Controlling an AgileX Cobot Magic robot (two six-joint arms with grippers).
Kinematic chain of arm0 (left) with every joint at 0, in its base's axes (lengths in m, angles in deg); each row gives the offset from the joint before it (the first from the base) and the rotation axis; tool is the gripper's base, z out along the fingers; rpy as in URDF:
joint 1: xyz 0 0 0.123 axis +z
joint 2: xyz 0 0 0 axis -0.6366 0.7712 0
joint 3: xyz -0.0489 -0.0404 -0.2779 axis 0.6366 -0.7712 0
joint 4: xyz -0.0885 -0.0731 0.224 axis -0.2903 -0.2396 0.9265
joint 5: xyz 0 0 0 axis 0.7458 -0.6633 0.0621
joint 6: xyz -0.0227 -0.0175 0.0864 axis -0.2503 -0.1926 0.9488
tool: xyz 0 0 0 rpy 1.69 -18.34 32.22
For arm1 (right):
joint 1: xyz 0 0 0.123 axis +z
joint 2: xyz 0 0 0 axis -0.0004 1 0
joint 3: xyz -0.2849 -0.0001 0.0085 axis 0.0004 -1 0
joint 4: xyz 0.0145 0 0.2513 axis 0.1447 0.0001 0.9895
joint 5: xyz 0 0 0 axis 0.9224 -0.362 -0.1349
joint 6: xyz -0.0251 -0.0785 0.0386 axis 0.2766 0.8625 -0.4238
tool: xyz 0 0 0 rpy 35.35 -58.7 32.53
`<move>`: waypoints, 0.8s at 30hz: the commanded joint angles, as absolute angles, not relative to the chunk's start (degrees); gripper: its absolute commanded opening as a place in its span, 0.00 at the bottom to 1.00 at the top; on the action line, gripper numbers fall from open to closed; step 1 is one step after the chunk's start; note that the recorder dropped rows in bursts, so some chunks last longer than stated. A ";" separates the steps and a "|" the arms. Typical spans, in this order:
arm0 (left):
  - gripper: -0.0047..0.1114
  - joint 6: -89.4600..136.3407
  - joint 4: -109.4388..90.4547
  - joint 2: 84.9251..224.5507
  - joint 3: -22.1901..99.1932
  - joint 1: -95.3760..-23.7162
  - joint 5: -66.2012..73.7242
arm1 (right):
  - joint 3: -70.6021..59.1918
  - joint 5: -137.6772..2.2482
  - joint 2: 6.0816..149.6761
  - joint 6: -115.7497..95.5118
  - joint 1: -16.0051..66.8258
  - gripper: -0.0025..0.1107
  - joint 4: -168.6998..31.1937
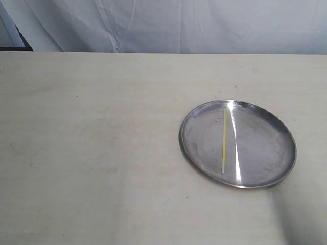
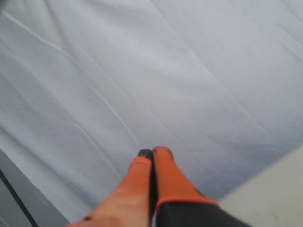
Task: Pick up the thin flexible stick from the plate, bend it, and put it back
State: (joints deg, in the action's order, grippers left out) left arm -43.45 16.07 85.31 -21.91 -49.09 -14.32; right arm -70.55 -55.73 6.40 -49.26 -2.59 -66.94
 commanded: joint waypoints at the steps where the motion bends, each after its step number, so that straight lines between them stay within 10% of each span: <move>1: 0.04 -43.38 16.48 84.93 -22.19 -49.46 -14.11 | -70.60 -40.50 6.08 -46.01 -2.85 0.02 -54.16; 14: 0.04 -43.38 16.60 84.93 -22.19 -49.46 -14.11 | -62.89 -29.47 8.03 -44.35 -2.85 0.02 -34.17; 24: 0.04 -43.38 16.60 84.93 -22.19 -49.46 -14.11 | -50.23 -44.88 37.21 -27.33 -2.85 0.02 -65.60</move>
State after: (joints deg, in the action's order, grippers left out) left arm -43.45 16.07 85.31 -21.91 -49.09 -14.32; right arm -55.72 -32.93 28.46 -31.53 -2.59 -51.88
